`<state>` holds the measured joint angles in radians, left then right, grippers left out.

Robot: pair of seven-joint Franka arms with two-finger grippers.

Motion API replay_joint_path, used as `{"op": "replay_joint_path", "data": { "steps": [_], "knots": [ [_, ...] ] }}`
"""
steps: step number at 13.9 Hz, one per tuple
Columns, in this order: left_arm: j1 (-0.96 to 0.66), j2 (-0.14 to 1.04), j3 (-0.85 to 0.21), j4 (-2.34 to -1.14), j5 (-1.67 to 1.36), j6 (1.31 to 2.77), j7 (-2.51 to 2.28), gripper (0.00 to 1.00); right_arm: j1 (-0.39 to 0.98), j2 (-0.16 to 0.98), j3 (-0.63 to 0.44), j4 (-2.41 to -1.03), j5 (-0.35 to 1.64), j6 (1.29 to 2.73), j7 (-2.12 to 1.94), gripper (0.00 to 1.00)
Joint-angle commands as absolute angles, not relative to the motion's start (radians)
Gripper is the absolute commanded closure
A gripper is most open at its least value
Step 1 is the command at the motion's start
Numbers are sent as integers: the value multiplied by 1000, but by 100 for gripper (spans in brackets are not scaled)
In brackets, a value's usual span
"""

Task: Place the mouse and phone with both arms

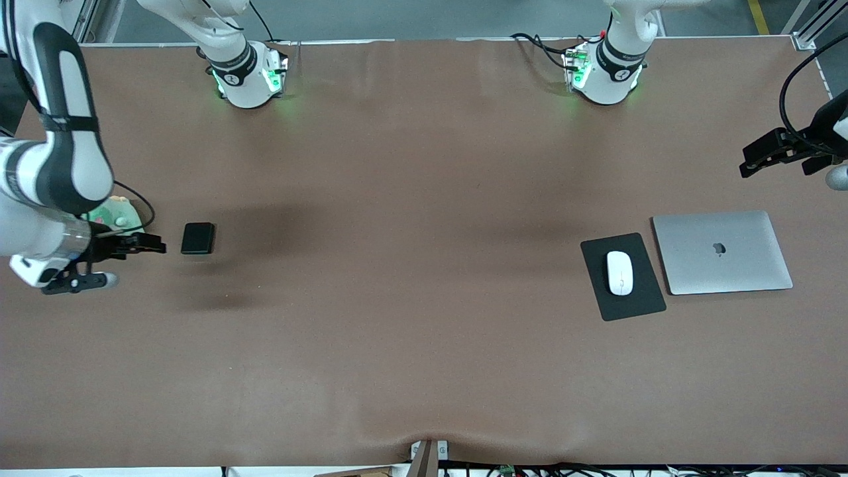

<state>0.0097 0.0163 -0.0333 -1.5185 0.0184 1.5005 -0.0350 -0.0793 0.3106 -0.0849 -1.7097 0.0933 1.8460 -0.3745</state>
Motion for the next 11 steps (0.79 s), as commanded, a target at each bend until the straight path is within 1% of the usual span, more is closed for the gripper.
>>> {"op": "replay_joint_path", "data": {
  "steps": [1,3,5,7,8,9,10,11],
  "knots": [
    [3,31,-32,-1494,28,1480,-49,0,-107,353,-71,-1481,89,1654,-431,0],
    [3,31,-32,-1493,29,1479,-49,0,-104,324,-69,-1424,81,1576,-430,0],
    [5,31,-32,-1494,31,1480,-49,0,-110,301,-78,-1340,95,1463,-449,0],
    [5,29,-32,-1494,31,1479,-51,0,-100,293,-71,-1263,63,1414,-526,0],
    [6,26,-32,-1494,31,1479,-51,0,-100,269,-69,-1261,46,1357,-552,0],
    [6,26,-32,-1493,31,1479,-49,0,-98,220,-71,-1261,54,1307,-551,0],
    [6,25,-32,-1494,31,1479,-49,0,-77,175,-74,-1270,45,1299,-548,0],
    [6,25,-32,-1494,32,1479,-49,0,-58,155,-78,-1285,41,1295,-526,0]
  ]
}}
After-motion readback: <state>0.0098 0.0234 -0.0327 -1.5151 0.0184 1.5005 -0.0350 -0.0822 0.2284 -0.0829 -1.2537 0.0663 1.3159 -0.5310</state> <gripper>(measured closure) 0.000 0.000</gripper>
